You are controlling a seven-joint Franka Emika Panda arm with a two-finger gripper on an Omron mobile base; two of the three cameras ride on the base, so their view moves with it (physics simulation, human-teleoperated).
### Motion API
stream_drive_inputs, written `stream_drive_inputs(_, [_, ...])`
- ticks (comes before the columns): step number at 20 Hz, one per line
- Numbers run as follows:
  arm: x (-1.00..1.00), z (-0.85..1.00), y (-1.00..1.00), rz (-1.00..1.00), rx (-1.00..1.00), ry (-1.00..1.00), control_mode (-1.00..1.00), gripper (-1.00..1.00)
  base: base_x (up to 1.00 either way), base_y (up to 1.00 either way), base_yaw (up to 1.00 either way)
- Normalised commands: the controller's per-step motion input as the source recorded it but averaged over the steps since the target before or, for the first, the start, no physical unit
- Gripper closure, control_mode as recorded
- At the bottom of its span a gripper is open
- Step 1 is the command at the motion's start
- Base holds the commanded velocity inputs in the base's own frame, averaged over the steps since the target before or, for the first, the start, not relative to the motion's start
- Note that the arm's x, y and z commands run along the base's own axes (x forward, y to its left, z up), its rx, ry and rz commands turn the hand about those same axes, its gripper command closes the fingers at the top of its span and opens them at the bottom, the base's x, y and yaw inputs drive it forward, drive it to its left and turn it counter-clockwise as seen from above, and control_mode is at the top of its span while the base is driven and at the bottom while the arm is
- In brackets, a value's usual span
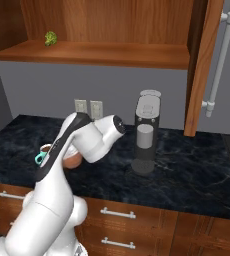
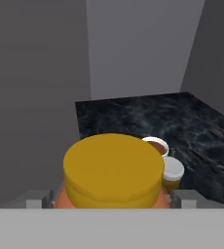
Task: Pick the cinnamon and honey bottle from the cabinet and place them next to the mug.
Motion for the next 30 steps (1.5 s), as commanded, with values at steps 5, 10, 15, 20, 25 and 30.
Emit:
stream_drive_inputs(5, [0.0,-0.41,0.0,0.0,0.0,0.0,-1.0,1.0,0.0,0.0,0.0])
stream_drive_inputs(10, [0.12,-0.09,0.0,0.0,0.0,0.0,-1.0,1.0,0.0,0.0,0.0])
stream_drive_inputs(15, [0.32,0.0,0.0,0.0,0.0,0.0,-1.0,1.0,0.0,0.0,0.0])
stream_drive_inputs(20, [0.39,0.0,-0.05,0.0,0.0,0.0,-1.0,1.0,0.0,0.0,0.0])
stream_drive_inputs(25, [0.32,0.0,-0.06,0.0,0.0,0.0,-1.0,1.0,0.0,0.0,0.0])
stream_drive_inputs(30, [0.11,-0.04,0.0,0.0,0.0,0.0,-1.0,1.0,0.0,0.0,0.0])
